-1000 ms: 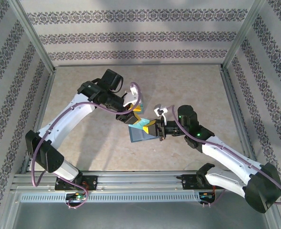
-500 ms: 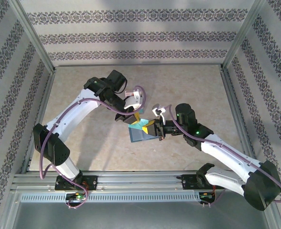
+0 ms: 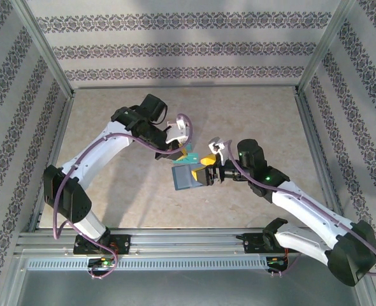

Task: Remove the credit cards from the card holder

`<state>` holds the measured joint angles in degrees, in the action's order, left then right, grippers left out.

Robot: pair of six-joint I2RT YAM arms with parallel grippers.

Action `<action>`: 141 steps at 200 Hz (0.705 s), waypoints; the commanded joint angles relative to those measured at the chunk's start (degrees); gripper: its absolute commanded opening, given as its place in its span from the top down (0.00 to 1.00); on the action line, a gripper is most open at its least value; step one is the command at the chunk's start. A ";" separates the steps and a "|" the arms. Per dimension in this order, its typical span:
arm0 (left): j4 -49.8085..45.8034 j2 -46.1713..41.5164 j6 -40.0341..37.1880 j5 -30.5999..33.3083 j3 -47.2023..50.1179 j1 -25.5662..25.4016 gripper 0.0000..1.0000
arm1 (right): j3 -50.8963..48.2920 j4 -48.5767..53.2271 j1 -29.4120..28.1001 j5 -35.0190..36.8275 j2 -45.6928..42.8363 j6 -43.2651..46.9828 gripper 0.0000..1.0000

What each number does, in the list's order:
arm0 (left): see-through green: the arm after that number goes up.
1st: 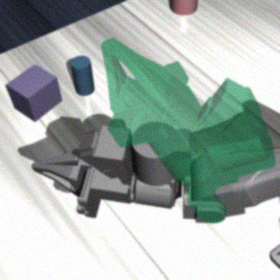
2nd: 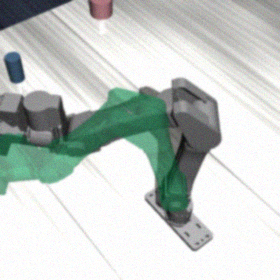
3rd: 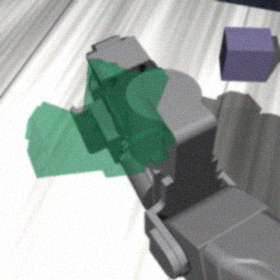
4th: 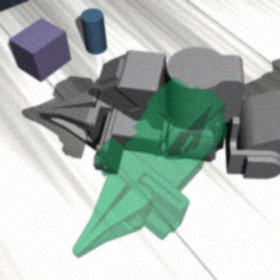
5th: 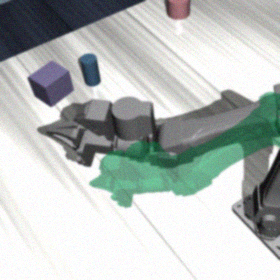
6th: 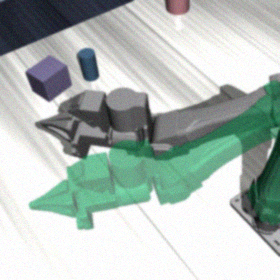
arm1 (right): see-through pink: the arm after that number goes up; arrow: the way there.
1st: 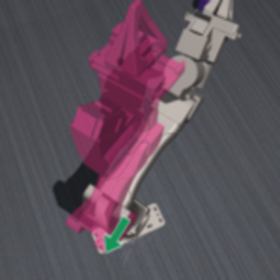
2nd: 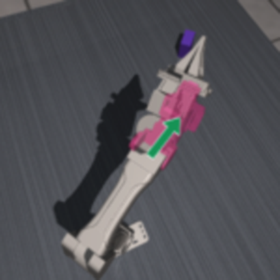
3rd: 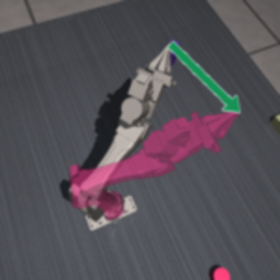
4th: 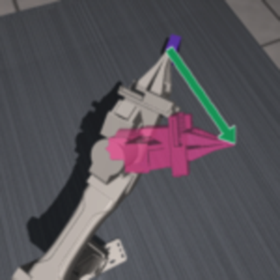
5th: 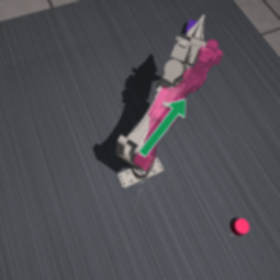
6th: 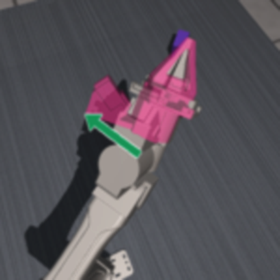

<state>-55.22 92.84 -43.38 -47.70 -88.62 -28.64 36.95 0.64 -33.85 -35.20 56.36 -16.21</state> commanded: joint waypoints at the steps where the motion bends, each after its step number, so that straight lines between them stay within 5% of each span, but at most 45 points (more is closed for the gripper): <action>1: 10.36 -2.05 2.01 0.27 1.90 1.79 1.00 | -1.30 2.50 0.74 6.78 -2.71 -0.19 0.14; 20: 16.24 -1.94 3.91 0.90 3.32 3.29 1.00 | -2.57 3.72 1.22 11.10 -4.59 -1.35 0.02; 72: 26.89 1.00 4.11 3.38 5.37 6.81 1.00 | -4.34 9.37 3.36 30.36 -7.91 -6.70 0.02; 141: 36.81 5.53 -2.52 3.78 9.54 8.28 1.00 | -4.34 14.67 4.48 43.25 -9.72 -11.22 0.02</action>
<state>-23.16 95.83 -42.15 -43.20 -79.15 -21.50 32.82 12.43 -30.09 0.67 48.14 -24.36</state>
